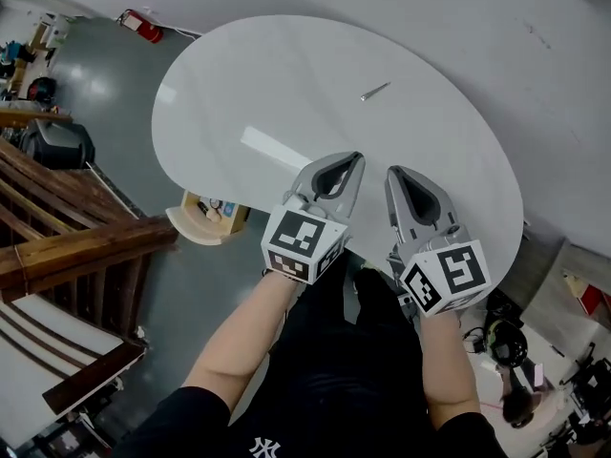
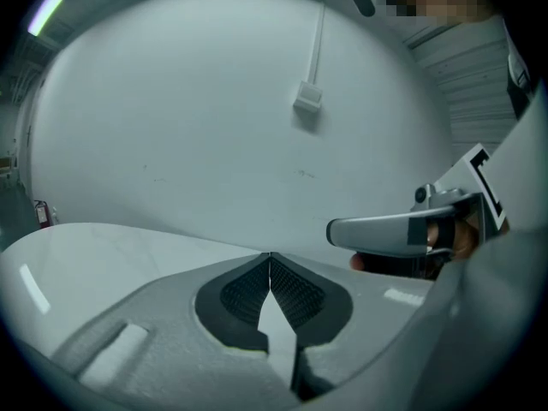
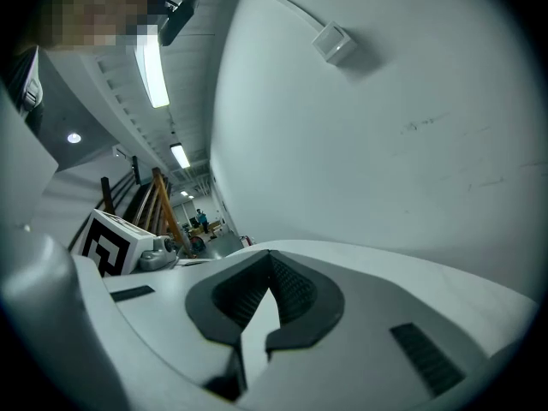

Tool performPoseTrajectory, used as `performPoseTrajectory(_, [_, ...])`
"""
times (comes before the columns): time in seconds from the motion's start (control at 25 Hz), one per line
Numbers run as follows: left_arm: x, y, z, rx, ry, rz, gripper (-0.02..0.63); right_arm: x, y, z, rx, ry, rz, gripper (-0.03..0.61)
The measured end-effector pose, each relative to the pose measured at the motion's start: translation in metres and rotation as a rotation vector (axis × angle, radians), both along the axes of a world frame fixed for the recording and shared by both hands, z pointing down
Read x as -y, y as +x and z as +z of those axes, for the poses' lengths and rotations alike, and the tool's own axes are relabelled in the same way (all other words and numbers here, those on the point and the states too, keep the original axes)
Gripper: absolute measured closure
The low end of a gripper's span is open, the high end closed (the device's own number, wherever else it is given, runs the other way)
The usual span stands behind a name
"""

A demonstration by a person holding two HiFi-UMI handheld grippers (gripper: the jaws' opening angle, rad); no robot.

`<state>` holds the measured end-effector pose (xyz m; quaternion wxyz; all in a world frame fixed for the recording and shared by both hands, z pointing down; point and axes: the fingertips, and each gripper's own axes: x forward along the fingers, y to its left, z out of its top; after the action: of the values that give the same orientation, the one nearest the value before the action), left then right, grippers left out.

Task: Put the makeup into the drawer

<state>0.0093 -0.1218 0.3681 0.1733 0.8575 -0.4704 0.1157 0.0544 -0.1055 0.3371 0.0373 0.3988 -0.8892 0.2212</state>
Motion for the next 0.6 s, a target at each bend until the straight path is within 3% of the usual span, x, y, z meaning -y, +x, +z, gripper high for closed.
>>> performPoseTrajectory(0.6, [0.101, -0.017, 0.105, 0.132, -0.030, 0.097, 0.603, 0.088, -0.027, 0.104, -0.024, -0.087, 0.098, 0.563])
